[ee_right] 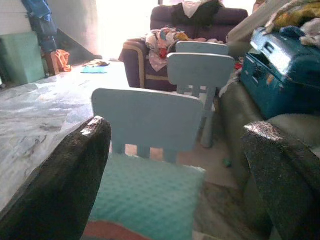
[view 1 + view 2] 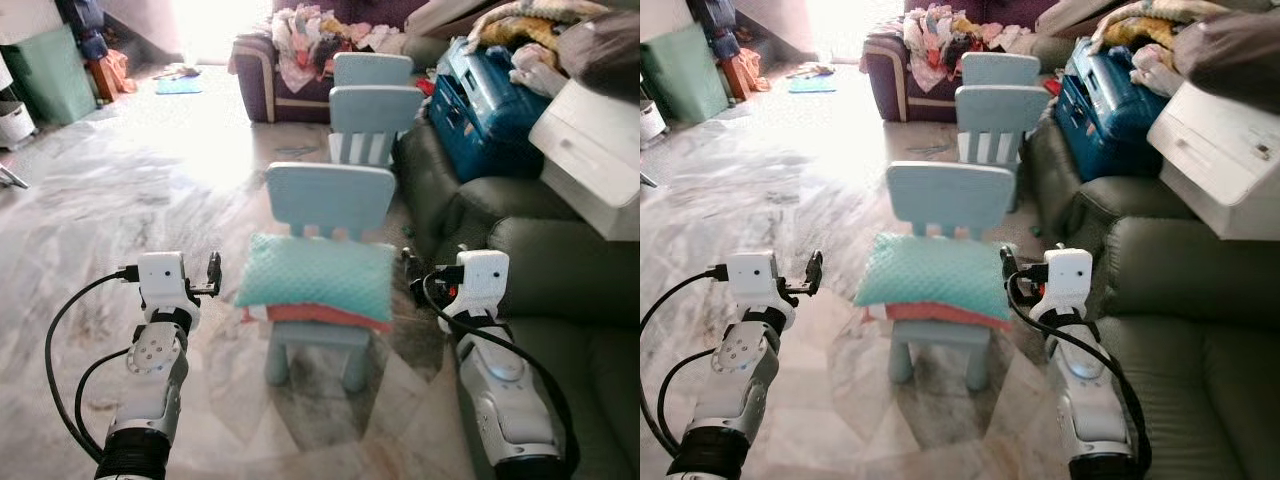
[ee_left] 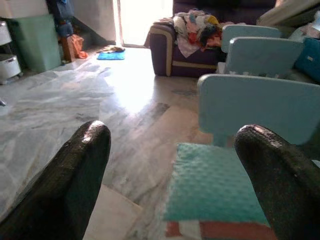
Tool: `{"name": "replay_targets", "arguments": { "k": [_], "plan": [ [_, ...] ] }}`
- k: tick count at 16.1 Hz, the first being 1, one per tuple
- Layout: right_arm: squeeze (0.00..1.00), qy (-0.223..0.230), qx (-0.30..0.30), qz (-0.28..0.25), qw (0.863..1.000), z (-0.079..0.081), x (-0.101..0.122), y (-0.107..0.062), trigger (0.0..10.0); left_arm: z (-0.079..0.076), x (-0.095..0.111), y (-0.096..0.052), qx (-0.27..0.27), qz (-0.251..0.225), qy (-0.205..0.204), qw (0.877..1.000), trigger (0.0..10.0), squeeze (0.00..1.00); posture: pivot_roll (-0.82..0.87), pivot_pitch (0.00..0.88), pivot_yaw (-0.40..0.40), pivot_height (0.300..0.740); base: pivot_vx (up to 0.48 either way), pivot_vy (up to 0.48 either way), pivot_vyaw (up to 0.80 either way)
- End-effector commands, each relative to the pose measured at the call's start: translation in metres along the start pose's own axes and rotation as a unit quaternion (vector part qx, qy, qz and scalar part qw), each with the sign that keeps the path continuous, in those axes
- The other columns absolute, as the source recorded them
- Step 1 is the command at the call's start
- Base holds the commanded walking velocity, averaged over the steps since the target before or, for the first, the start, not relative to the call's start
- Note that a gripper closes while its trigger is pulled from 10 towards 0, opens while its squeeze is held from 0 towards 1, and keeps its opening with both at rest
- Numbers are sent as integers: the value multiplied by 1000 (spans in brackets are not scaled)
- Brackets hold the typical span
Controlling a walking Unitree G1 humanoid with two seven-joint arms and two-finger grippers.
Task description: Move the pillow to the sofa
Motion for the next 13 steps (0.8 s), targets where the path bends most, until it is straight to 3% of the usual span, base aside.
{"name": "replay_targets", "arguments": {
  "k": [1,13],
  "plan": [
    [0,4,10,-12,1000,8,7,3,10000,9,1,0,11,2,8,1000,10000,0,-87,45,-22,740,270,0,0],
    [0,22,-8,-10,1000,2,6,3,10000,6,1,4,2,8,5,1000,10000,0,-91,42,-16,740,0,0,0]
  ]
}}
Point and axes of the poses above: a point about 5 cm out from each wrist's last joint towards the gripper, its own y axis pointing out of the wrist towards the gripper, its own x axis along the axis of the wrist's last joint, z = x × y, the point moved 4 cm from there along y, pointing out of the wrist towards the gripper, and after that the axes turned 3 degrees about y, right-handed, at the moved point
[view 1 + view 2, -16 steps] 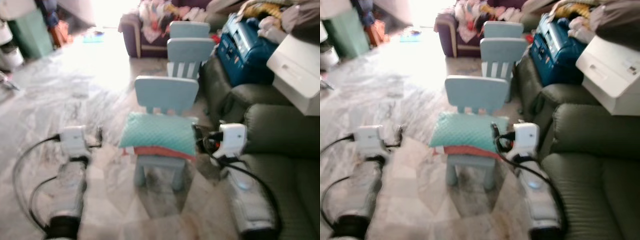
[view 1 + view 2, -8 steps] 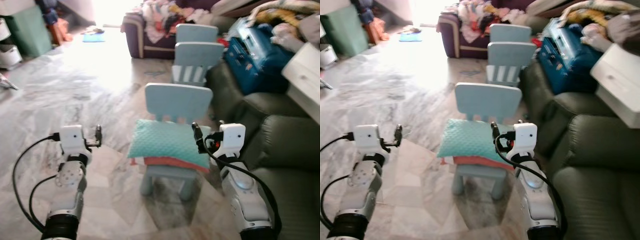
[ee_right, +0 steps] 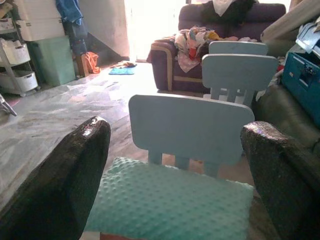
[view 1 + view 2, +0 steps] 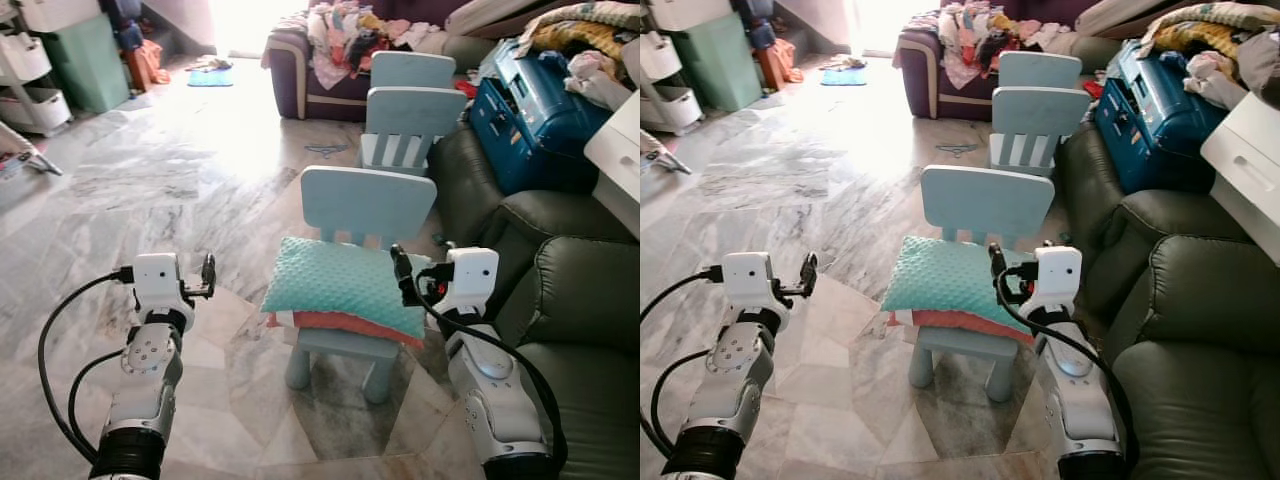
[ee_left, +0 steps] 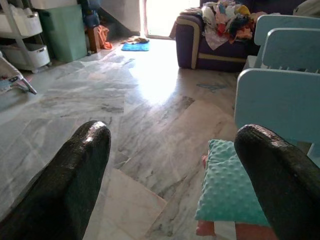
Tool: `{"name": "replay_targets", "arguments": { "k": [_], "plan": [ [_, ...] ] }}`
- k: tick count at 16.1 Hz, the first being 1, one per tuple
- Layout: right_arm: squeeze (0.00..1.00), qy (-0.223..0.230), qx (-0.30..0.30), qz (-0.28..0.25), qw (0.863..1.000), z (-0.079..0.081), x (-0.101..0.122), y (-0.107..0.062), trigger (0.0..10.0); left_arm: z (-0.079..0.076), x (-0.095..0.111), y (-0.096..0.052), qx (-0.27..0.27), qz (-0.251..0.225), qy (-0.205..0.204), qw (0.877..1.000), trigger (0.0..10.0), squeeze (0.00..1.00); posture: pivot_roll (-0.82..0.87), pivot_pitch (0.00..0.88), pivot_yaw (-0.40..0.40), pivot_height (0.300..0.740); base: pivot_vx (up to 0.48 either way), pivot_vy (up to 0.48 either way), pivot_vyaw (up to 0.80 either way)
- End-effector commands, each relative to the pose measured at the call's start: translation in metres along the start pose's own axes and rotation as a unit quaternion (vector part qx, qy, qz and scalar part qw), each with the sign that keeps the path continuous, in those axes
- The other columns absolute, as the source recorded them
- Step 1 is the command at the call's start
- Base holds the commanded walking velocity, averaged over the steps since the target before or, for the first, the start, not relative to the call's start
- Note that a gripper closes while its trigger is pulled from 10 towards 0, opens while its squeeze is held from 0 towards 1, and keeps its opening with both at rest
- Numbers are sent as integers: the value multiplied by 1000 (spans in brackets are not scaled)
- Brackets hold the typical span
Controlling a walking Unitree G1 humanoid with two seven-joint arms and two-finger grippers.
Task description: Move the pillow to the sofa
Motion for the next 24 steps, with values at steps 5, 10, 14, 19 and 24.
{"name": "replay_targets", "arguments": {
  "k": [5,10,14,19,24],
  "plan": [
    [0,5,-14,-1,1000,-6,3,0,10000,-4,4,5,-12,0,-2,1000,10000,0,-95,44,-15,740,0,0,-581],
    [0,6,-12,0,1000,-6,3,0,10000,-11,1,7,-18,12,-17,1000,10000,0,-94,49,-19,740,0,0,-746],
    [0,7,-13,-5,1000,-6,5,3,10000,-16,11,12,-33,-2,-13,999,10000,0,-93,50,-14,740,0,0,-156],
    [0,17,-22,0,1000,-7,5,7,10000,-24,18,16,-58,-7,-25,998,10000,0,-92,55,-14,740,0,0,-253],
    [0,8,-20,-6,1000,-9,8,8,10000,-34,16,13,-80,-11,-16,997,10000,0,-101,48,-17,740,0,0,-640]
  ]
}}
Point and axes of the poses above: a point about 5 cm out from each wrist's last joint towards the gripper, its own y axis pointing out of the wrist towards the gripper, its own x axis along the axis of the wrist's last joint, z = x × y, the point moved 4 cm from there along y, pointing out of the wrist towards the gripper, and after that the axes turned 3 degrees about y, right-handed, at the moved point
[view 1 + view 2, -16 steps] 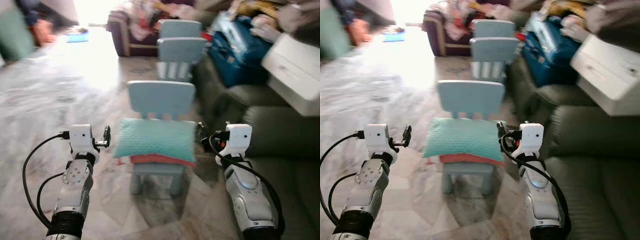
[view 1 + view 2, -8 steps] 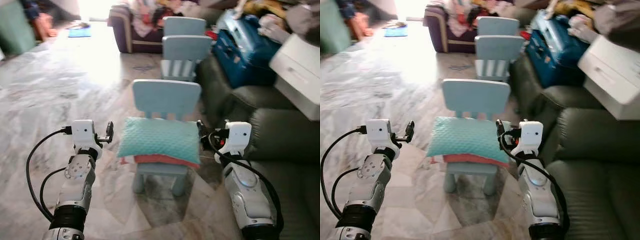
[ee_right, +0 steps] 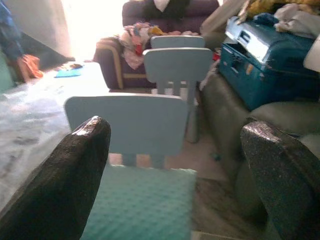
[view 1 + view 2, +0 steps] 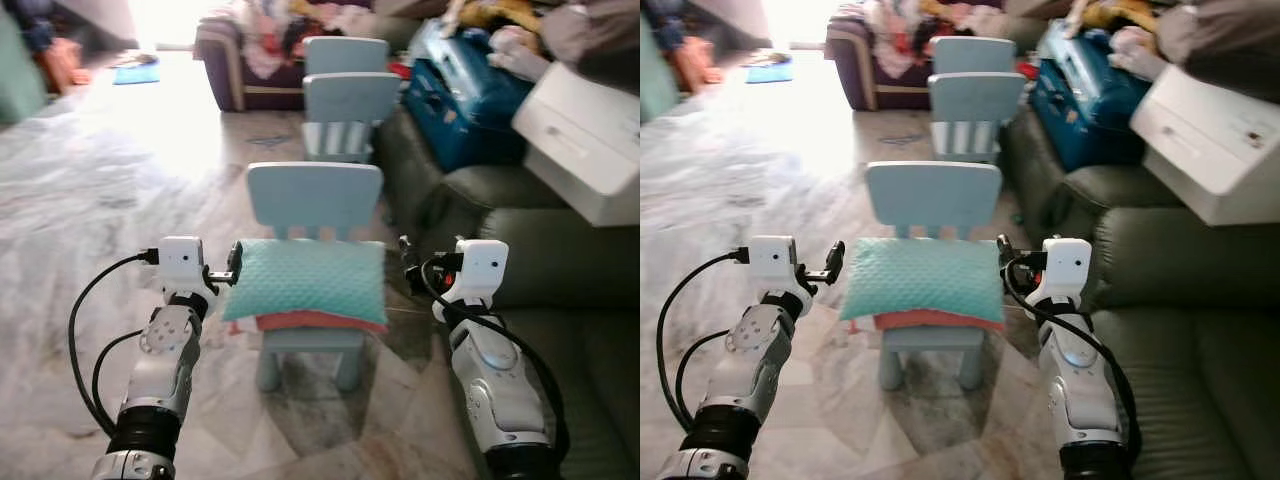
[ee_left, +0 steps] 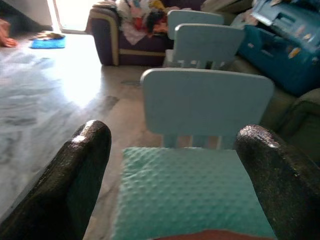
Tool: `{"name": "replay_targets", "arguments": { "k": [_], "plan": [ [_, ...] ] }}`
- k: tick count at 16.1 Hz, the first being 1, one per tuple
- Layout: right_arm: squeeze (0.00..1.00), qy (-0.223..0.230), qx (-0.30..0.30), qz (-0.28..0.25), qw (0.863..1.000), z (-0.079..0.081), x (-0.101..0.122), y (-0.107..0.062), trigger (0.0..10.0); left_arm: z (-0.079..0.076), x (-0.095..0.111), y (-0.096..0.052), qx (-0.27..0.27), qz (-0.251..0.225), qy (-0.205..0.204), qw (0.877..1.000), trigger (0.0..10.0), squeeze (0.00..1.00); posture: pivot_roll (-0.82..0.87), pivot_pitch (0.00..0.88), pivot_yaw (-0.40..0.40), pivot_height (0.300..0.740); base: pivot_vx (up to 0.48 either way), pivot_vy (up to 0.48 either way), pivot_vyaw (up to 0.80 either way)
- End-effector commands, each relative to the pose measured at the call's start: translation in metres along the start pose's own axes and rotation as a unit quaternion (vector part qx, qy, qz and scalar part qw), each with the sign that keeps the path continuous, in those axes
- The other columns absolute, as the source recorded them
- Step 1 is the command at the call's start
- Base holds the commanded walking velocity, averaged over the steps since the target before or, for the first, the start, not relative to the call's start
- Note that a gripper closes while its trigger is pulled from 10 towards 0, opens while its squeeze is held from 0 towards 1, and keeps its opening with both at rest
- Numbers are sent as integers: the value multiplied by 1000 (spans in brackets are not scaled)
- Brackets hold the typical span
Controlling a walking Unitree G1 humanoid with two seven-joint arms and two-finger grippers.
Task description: Move the pillow to the sofa
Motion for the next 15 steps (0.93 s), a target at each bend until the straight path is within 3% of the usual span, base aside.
{"name": "replay_targets", "arguments": {
  "k": [1,15],
  "plan": [
    [0,1,-1,0,1000,-1,1,1,10000,-1,0,-1,-5,-1,6,1000,10000,0,-102,47,-18,740,0,0,0],
    [0,0,-9,0,1000,-3,0,-2,10000,-4,-4,-4,-28,4,1,1000,10000,0,-105,56,-11,740,0,0,0]
  ]
}}
Point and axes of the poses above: a point about 5 cm out from each wrist's last joint towards the gripper, its own y axis pointing out of the wrist towards the gripper, its own x axis along the axis of the wrist's last joint, z = x × y, the point moved 4 cm from there along y, pointing out of the wrist towards the gripper, and after that the axes turned 3 degrees about y, right-handed, at the moved point
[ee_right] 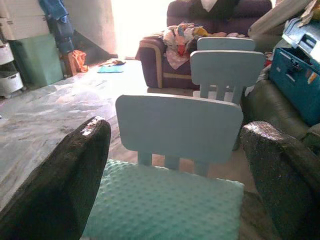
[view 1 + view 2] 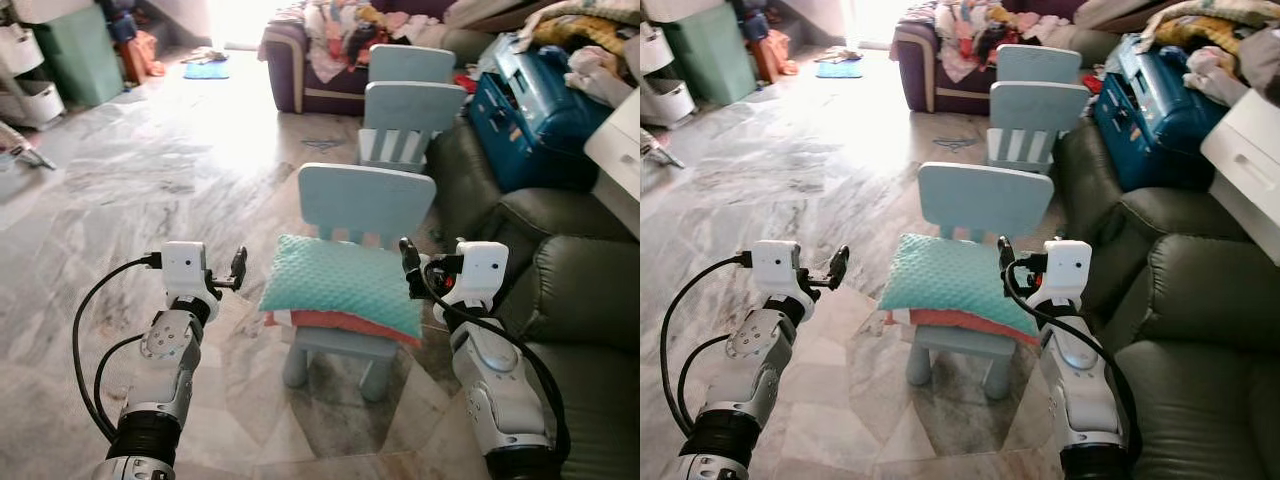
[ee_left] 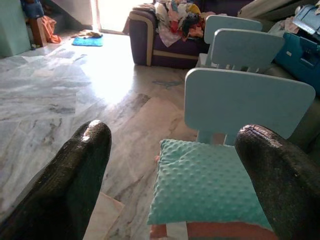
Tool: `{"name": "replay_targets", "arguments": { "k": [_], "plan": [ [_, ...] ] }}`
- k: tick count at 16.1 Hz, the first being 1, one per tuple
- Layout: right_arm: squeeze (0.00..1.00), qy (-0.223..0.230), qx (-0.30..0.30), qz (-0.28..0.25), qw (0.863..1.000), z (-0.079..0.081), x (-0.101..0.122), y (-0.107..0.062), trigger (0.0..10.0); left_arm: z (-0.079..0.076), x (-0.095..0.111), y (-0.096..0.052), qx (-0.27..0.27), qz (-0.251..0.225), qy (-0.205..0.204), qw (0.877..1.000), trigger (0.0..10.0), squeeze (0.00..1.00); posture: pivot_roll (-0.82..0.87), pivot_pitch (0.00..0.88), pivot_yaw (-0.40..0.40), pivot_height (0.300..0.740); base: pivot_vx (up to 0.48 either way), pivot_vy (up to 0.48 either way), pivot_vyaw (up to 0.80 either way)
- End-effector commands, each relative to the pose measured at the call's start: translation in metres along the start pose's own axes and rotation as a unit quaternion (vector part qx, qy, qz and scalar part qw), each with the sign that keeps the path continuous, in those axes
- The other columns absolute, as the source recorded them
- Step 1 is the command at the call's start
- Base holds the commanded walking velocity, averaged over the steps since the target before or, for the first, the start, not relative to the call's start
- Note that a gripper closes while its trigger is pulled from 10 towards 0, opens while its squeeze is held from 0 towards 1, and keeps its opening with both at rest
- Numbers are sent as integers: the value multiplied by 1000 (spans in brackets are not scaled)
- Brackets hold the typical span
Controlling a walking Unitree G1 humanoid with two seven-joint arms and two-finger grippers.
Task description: Move the pillow to the sofa
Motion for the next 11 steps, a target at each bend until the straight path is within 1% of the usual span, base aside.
{"name": "replay_targets", "arguments": {
  "k": [1,11],
  "plan": [
    [0,2,-8,-2,1000,-3,1,-1,10000,-1,2,0,-7,0,4,1000,10000,0,-105,56,-10,740,0,0,0],
    [0,3,-8,-3,1000,-3,1,-1,10000,2,2,-1,4,-3,8,1000,10000,0,-103,59,-10,740,0,0,0]
  ]
}}
Point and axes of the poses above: a point about 5 cm out from each wrist's last joint towards the gripper, its own y axis pointing out of the wrist towards the gripper, its own x axis along the axis of the wrist's last joint, z = x × y, the point moved 4 cm from there along y, pointing out of the wrist towards the gripper, and after that the axes turned 3 degrees about y, right-handed, at the moved point
